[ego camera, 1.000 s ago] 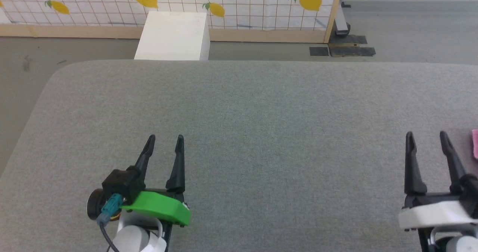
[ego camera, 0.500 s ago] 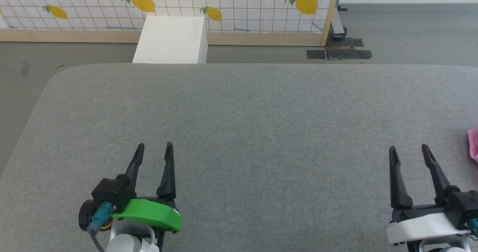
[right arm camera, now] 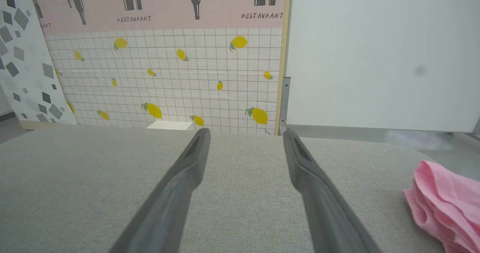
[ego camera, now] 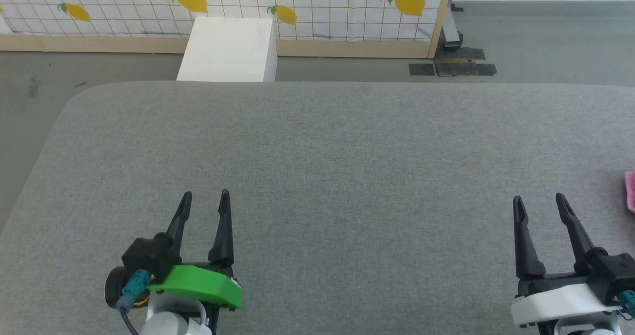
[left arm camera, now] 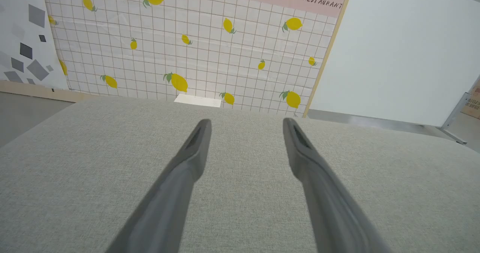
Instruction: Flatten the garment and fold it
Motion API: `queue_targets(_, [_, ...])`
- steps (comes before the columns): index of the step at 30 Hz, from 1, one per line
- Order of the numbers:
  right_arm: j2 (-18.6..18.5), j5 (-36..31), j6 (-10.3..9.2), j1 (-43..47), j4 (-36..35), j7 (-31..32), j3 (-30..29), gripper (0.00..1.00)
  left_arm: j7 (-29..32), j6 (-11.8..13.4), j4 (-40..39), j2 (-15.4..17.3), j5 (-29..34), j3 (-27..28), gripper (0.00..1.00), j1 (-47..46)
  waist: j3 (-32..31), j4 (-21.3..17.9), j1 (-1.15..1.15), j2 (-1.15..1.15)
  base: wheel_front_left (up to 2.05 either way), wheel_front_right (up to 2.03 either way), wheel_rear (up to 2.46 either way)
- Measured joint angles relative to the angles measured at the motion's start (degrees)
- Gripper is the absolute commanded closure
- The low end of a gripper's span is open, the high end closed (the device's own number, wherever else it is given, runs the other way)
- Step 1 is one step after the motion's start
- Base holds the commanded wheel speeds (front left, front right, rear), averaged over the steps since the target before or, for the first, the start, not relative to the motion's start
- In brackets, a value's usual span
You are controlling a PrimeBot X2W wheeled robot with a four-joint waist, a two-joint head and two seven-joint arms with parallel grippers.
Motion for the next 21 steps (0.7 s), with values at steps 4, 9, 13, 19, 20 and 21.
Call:
queue_targets(4, [0.0, 0.0, 0.00, 0.0, 0.0, 0.0, 0.0, 0.00, 0.0, 0.0, 0.0, 0.0, 0.0, 0.0, 0.00, 0.0, 0.2, 0.0, 0.00, 0.00, 0.00, 0.00, 0.00])
queue_targets(9, [0.0, 0.1, 0.00, 0.0, 0.0, 0.0, 0.1, 0.00, 0.0, 0.0, 0.0, 0.0, -0.2, 0.0, 0.00, 0.0, 0.3, 0.0, 0.00, 0.00, 0.00, 0.00, 0.00])
queue_targets(13, [0.0, 0.2, 0.00, 0.0, 0.0, 0.1, 0.0, 1.00, 0.1, 0.0, 0.0, 0.0, -0.2, 0.0, 1.00, 0.0, 0.3, 0.0, 0.00, 0.00, 0.00, 0.00, 0.00])
queue_targets(19, [0.0, 0.2, 0.00, 0.0, 0.0, 0.1, 0.0, 1.00, 0.1, 0.0, 0.0, 0.0, -0.2, 0.0, 1.00, 0.0, 0.3, 0.0, 0.00, 0.00, 0.00, 0.00, 0.00])
queue_targets(20, [0.0, 0.2, 0.00, 0.0, 0.0, 0.1, 0.0, 1.00, 0.1, 0.0, 0.0, 0.0, -0.2, 0.0, 1.00, 0.0, 0.3, 0.0, 0.00, 0.00, 0.00, 0.00, 0.00])
queue_targets(21, [0.0, 0.2, 0.00, 0.0, 0.0, 0.1, 0.0, 1.00, 0.1, 0.0, 0.0, 0.0, -0.2, 0.0, 1.00, 0.0, 0.3, 0.0, 0.00, 0.00, 0.00, 0.00, 0.00])
